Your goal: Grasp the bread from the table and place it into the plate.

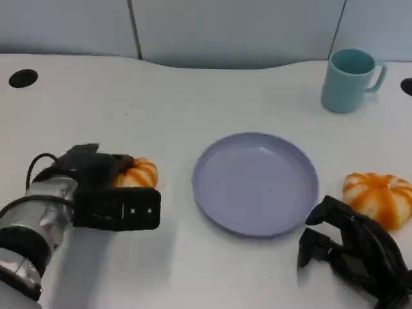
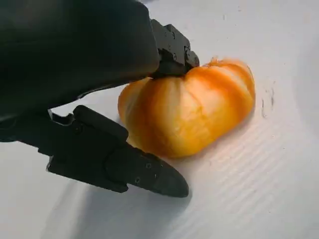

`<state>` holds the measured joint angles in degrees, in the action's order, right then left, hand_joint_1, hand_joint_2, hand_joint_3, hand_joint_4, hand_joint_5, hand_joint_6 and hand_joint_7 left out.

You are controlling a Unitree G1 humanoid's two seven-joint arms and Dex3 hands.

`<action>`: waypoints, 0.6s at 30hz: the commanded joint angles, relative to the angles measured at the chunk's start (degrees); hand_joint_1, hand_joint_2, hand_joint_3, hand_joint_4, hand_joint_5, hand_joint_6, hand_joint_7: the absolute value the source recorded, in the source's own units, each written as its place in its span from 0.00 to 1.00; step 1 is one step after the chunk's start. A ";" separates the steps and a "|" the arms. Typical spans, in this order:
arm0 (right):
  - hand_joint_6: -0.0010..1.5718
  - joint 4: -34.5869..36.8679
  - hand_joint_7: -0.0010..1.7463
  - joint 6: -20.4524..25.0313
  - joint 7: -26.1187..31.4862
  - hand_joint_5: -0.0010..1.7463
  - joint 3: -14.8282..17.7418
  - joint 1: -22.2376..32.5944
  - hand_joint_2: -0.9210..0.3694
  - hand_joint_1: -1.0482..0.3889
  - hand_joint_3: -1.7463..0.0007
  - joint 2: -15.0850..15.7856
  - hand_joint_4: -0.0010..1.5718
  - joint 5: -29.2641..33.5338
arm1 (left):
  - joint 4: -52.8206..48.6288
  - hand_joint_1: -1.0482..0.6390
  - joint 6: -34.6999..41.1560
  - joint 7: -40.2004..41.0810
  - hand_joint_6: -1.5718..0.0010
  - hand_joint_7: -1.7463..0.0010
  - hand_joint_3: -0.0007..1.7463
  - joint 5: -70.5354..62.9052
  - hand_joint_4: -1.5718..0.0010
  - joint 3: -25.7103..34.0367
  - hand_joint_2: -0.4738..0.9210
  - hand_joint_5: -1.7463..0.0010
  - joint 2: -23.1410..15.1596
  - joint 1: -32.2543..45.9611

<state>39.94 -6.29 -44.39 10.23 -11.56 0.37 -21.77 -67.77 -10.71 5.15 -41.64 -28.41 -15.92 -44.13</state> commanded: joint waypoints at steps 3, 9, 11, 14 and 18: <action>0.36 0.07 0.76 2.26 0.55 0.94 0.35 1.73 0.00 0.37 0.85 1.04 0.43 -0.19 | -5.79 0.46 -2.40 12.13 0.60 0.05 0.06 -0.01 0.50 -1.11 1.00 0.02 1.03 3.77; 0.37 -0.12 0.75 2.44 0.58 0.94 0.39 1.79 0.00 0.37 0.85 1.02 0.44 -0.16 | -6.64 0.47 -2.78 12.91 0.62 0.00 0.07 0.40 0.50 -1.73 1.00 0.00 1.13 3.45; 0.37 -0.14 0.75 2.46 0.58 0.93 0.39 1.80 0.00 0.37 0.85 1.02 0.44 -0.15 | -6.71 0.47 -2.80 12.96 0.62 0.00 0.07 0.55 0.50 -1.90 1.00 0.00 1.12 3.42; 0.37 -0.16 0.75 2.47 0.59 0.93 0.40 1.81 0.00 0.37 0.85 1.01 0.44 -0.15 | -6.77 0.47 -2.81 13.03 0.62 0.00 0.07 0.77 0.50 -2.13 1.00 0.00 1.10 3.38; 0.37 -0.27 0.75 2.21 0.69 0.93 0.27 1.86 0.00 0.37 0.85 1.10 0.44 0.13 | -6.94 0.47 -2.35 13.25 0.62 0.00 0.07 0.93 0.50 -2.44 1.00 0.00 1.25 3.63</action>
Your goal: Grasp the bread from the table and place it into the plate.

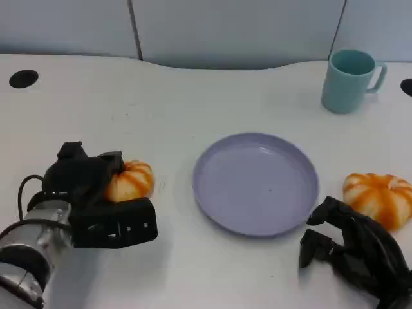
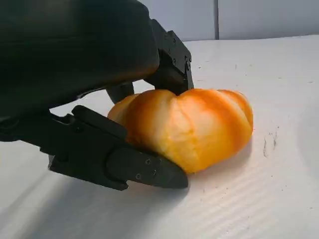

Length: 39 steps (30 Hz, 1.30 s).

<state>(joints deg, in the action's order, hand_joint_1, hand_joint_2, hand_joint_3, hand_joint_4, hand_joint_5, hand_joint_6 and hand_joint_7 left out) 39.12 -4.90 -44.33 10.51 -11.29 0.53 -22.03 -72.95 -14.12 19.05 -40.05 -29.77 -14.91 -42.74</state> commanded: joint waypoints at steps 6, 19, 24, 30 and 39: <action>0.37 1.48 0.74 0.84 0.14 0.93 0.11 1.02 0.00 0.37 0.84 0.80 0.44 0.18 | 0.03 0.47 -3.73 15.01 0.61 0.00 0.23 -1.40 0.49 -1.19 1.00 0.00 -0.57 3.25; 0.38 0.99 0.73 0.95 1.39 0.93 -0.38 0.93 0.00 0.37 0.84 0.70 0.44 0.86 | 4.08 0.51 -8.82 10.49 0.62 0.00 0.58 8.84 0.48 8.17 0.74 0.00 0.68 1.59; 0.37 1.34 0.74 0.96 1.00 0.93 -0.67 0.70 0.00 0.37 0.83 0.60 0.44 0.87 | 9.65 0.54 -11.46 6.86 0.56 0.00 0.69 11.22 0.45 10.29 0.66 0.00 1.66 0.47; 0.37 1.43 0.74 0.89 0.99 0.94 -0.72 0.66 0.00 0.37 0.83 0.64 0.43 0.81 | 10.68 0.55 -11.14 6.14 0.56 0.00 0.70 11.02 0.45 10.88 0.65 0.00 1.63 0.93; 0.36 1.17 0.74 0.93 1.33 0.93 -1.04 0.84 0.00 0.37 0.84 0.59 0.43 1.02 | 15.33 0.53 -14.64 6.60 0.55 0.00 0.78 10.61 0.42 10.60 0.63 0.00 5.64 -1.87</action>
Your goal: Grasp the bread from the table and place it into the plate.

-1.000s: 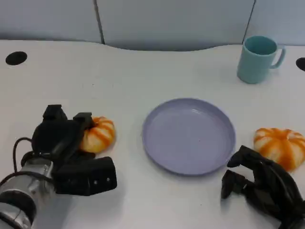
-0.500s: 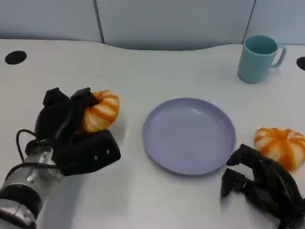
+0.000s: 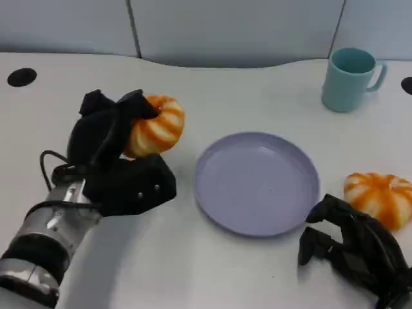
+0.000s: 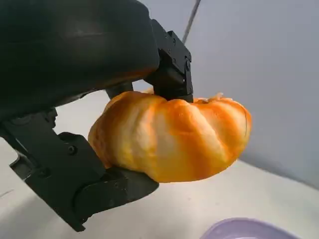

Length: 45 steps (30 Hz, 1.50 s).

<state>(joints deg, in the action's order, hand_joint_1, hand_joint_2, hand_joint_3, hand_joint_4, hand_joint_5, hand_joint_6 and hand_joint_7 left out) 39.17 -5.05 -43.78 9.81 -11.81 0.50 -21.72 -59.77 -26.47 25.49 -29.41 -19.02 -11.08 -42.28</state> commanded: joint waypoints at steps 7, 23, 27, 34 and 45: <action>0.37 2.65 0.74 -1.39 -0.22 0.94 -0.30 1.10 0.00 0.37 0.83 0.33 0.43 0.28 | 2.86 0.50 -3.97 0.77 0.57 0.00 0.77 -2.43 0.42 -1.56 0.61 0.00 3.58 -3.68; 0.37 2.68 0.73 -1.33 -0.25 0.93 -0.76 1.34 0.00 0.38 0.83 -0.13 0.44 -0.08 | 0.85 0.41 -8.14 -1.69 0.46 0.00 0.77 -11.89 0.33 -10.94 0.68 0.00 4.55 -10.63; 0.37 1.50 0.73 -1.03 1.26 0.93 -0.99 1.83 0.00 0.37 0.84 -0.34 0.44 0.43 | -0.13 0.41 -7.87 -2.08 0.45 0.00 0.78 -12.94 0.32 -12.37 0.70 0.00 5.11 -10.96; 0.37 0.88 0.74 -0.56 1.03 0.93 -1.47 2.16 0.00 0.37 0.83 -0.13 0.44 0.42 | -2.35 0.44 -4.86 -5.11 0.45 0.00 0.81 -14.40 0.31 -14.59 0.68 0.00 6.35 -12.53; 0.37 1.16 0.74 -0.31 0.47 0.93 -1.36 2.02 0.00 0.38 0.83 -0.18 0.44 0.20 | -3.81 0.40 -4.73 -5.86 0.47 0.00 0.70 -15.08 0.30 -16.16 0.75 0.00 6.91 -12.66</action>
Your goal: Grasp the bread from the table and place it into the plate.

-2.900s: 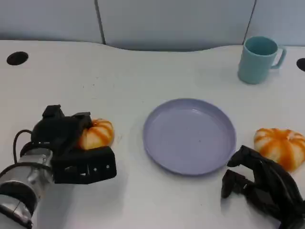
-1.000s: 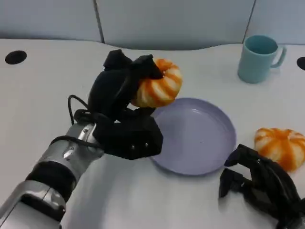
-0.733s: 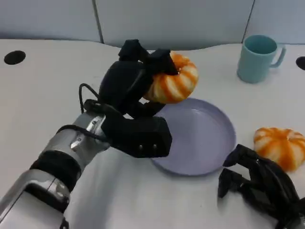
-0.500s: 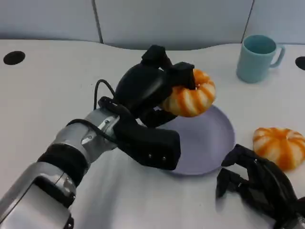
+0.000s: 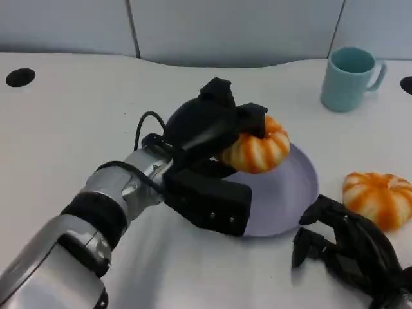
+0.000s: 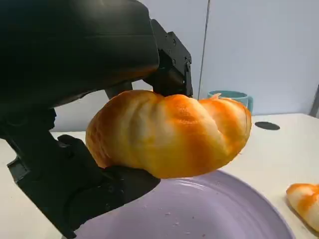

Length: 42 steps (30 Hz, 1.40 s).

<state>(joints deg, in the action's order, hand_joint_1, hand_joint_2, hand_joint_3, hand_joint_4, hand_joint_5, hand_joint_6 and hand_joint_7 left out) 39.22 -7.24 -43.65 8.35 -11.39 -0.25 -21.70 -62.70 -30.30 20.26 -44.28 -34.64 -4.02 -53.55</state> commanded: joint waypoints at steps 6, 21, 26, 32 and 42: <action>0.37 0.73 0.73 1.76 0.46 0.93 -0.08 1.81 0.00 0.38 0.83 0.55 0.44 0.50 | -1.46 0.40 -1.12 -2.76 0.47 0.00 0.76 0.22 0.31 -0.68 0.74 0.00 0.57 -1.07; 0.38 -0.23 0.72 2.34 0.68 0.92 -0.20 2.31 0.00 0.38 0.82 0.38 0.44 0.48 | -2.68 0.38 -2.11 -6.01 0.45 0.00 0.79 0.65 0.29 -1.51 0.74 0.00 1.41 -0.74; 0.38 -0.48 0.72 2.55 0.77 0.93 -0.16 2.41 0.00 0.38 0.83 0.27 0.44 0.36 | -2.77 0.38 -1.92 -6.51 0.45 0.00 0.78 0.48 0.29 -1.63 0.75 0.00 1.37 -0.57; 0.38 -0.74 0.73 2.70 1.01 0.93 -0.15 2.39 0.00 0.38 0.83 0.24 0.44 0.42 | -3.05 0.34 -0.54 -13.31 0.53 0.51 0.56 2.70 0.52 -0.47 0.73 0.12 1.28 -0.18; 0.37 -1.90 0.75 2.69 2.36 0.94 -0.60 2.85 0.00 0.38 0.83 0.30 0.45 1.02 | -1.78 0.18 2.71 -20.41 0.76 0.82 0.14 3.86 0.84 0.06 1.00 0.50 1.13 -0.30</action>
<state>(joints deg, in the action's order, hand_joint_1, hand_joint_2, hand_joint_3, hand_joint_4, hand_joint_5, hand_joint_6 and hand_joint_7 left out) 36.78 -5.54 -42.28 8.05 -10.37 -0.37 -21.58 -65.24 -28.51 1.64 -41.39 -35.16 -2.29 -53.48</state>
